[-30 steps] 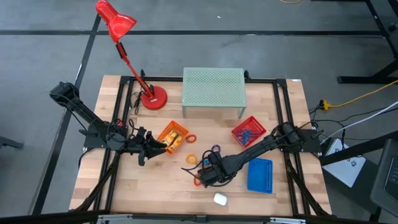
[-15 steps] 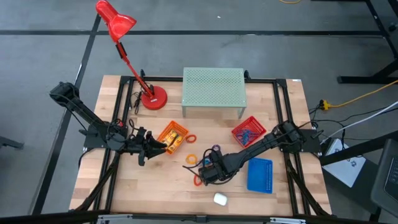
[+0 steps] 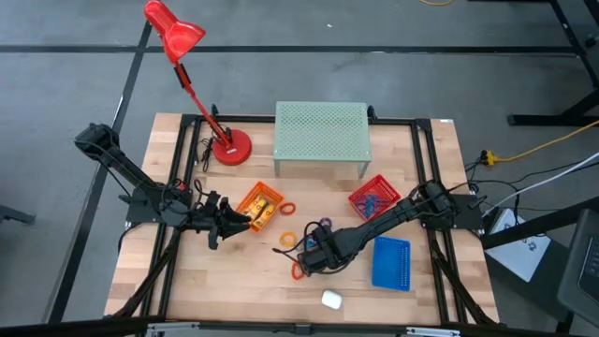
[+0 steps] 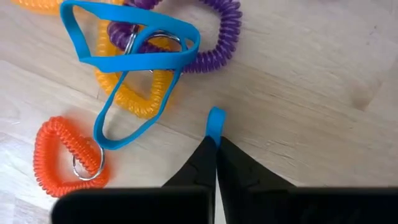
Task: Pick & Place Office Desk Supplies
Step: Put the blue rubber band into the red bin
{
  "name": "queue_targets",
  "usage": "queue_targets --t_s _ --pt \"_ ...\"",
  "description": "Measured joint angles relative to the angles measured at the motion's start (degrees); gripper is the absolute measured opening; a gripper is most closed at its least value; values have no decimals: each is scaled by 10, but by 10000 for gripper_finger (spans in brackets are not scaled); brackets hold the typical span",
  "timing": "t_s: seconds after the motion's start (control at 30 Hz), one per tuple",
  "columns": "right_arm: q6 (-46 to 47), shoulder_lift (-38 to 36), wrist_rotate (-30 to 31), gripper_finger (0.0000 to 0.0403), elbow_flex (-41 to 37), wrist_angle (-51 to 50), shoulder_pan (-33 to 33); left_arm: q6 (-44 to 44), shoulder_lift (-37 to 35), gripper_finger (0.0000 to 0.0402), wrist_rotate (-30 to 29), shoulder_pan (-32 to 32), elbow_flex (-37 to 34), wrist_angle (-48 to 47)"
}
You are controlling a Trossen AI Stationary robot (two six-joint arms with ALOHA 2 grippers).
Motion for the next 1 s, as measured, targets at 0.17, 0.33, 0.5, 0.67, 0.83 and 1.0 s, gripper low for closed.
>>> queue_targets --t_s 0.17,0.33,0.5,0.67,0.83,1.0 --pt "23 -41 60 2 -5 -8 4 1 0 152 0 0 0 0" --pt "37 -112 108 1 -2 -44 6 3 0 152 -2 0 0 0" --pt "45 -178 171 1 0 -102 9 5 0 152 -4 0 0 0" --pt "60 -213 188 0 -1 -193 7 5 0 152 -7 1 0 -2" --pt "69 -232 190 0 -1 -277 0 5 0 152 -10 1 0 -2" --pt "71 -256 196 0 0 -354 -10 0 0 152 -6 1 0 -1"
